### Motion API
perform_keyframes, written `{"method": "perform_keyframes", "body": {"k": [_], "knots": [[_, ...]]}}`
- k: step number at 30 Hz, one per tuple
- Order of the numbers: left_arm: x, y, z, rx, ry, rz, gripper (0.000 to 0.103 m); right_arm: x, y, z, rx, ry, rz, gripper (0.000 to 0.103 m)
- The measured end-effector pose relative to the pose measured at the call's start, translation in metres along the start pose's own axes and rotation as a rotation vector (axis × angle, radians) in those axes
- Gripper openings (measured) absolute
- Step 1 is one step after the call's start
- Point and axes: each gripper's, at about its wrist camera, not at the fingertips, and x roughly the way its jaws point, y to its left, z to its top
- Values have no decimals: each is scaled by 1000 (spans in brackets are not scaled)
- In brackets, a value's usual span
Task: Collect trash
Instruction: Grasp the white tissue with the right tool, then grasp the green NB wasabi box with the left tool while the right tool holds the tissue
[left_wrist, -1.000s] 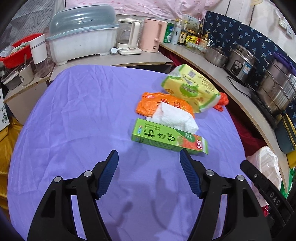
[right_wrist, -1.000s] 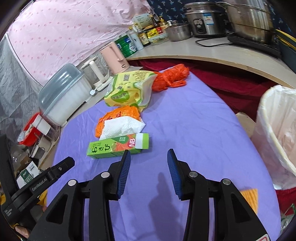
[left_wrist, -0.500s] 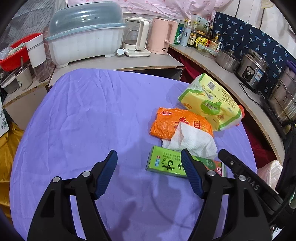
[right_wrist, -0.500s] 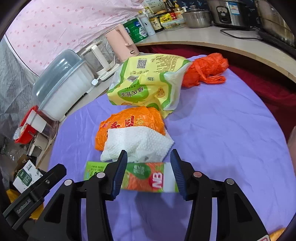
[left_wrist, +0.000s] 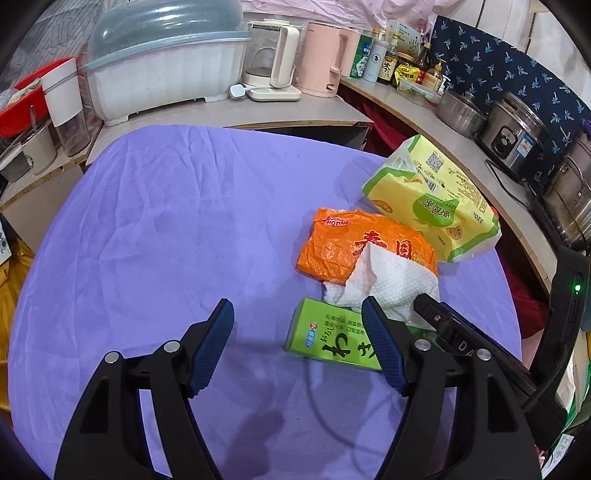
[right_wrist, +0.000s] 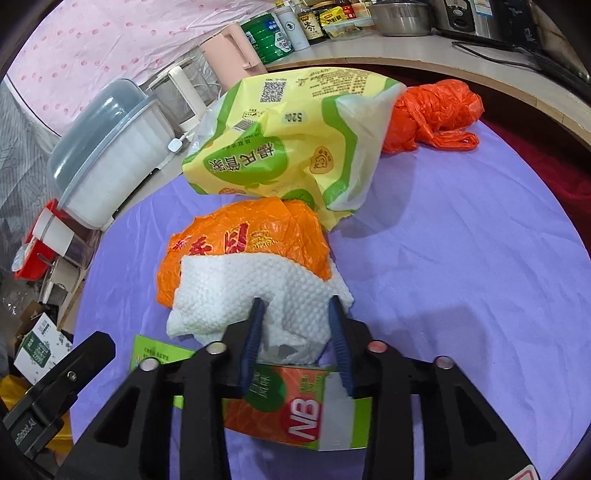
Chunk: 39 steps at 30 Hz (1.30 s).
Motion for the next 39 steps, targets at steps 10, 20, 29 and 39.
{"method": "perform_keyframes", "body": {"k": [10, 20, 29, 39], "knots": [[-6, -14, -11, 10, 12, -21, 68, -37, -30, -31, 63, -9, 33, 4], [-21, -52, -37, 47, 33, -55, 82, -88, -60, -69, 116, -37, 4, 4], [-8, -96, -51, 70, 85, -36, 83, -124, -79, -99, 124, -34, -4, 4], [26, -109, -62, 62, 156, 54, 77, -150, -115, -113, 198, -65, -25, 4]]}}
